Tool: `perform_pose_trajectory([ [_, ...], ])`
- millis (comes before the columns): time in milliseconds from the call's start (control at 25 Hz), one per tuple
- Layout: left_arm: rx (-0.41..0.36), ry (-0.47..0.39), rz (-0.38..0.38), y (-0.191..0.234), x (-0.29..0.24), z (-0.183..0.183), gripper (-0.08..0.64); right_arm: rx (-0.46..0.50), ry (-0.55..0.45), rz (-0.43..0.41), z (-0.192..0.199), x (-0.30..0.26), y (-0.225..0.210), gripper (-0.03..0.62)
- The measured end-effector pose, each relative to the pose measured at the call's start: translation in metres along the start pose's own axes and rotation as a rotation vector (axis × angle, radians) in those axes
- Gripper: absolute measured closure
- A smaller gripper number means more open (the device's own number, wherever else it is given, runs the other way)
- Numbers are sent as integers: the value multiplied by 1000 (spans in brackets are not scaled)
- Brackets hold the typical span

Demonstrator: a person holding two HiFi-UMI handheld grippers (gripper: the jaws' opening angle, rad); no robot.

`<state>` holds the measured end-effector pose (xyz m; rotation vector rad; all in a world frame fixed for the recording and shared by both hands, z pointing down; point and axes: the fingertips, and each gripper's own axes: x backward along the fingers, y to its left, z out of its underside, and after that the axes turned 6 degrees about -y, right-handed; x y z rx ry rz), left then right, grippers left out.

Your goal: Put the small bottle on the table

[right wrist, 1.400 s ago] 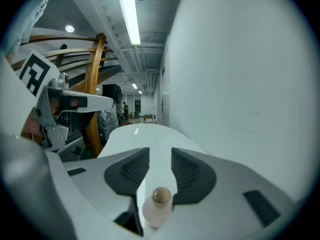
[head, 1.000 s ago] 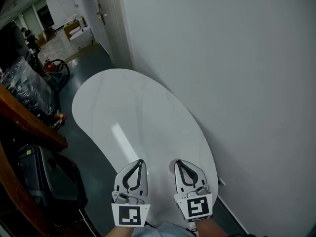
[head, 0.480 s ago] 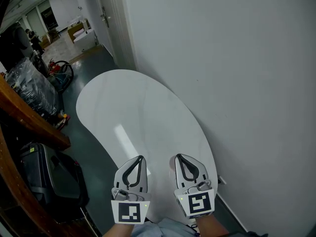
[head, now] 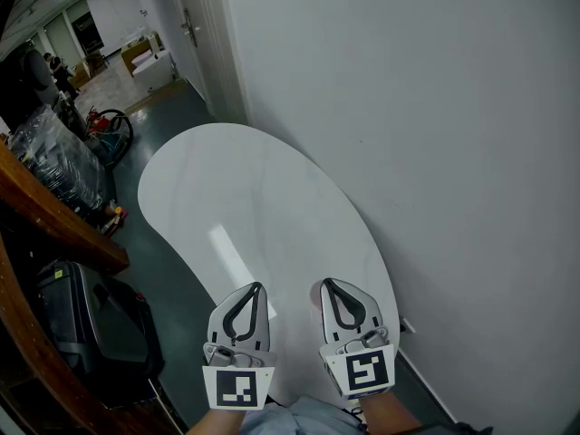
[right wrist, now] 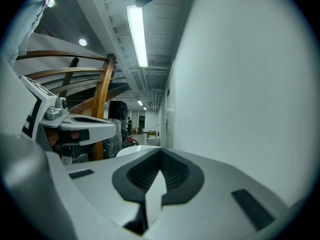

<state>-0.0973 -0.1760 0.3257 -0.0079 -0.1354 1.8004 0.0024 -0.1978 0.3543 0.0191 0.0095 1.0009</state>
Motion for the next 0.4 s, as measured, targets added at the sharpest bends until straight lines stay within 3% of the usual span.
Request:
perform_pose_trajectory([
  [200, -35, -7, 13, -1, 0, -1, 560, 11, -46, -12, -3, -2, 1, 592],
  [280, -149, -15, 63, -3, -3, -5, 560, 22, -17, -10, -2, -2, 0, 592],
  [400, -412, -29, 176, -8, -7, -13, 560, 50, -56, -28, -5, -5, 1, 592],
])
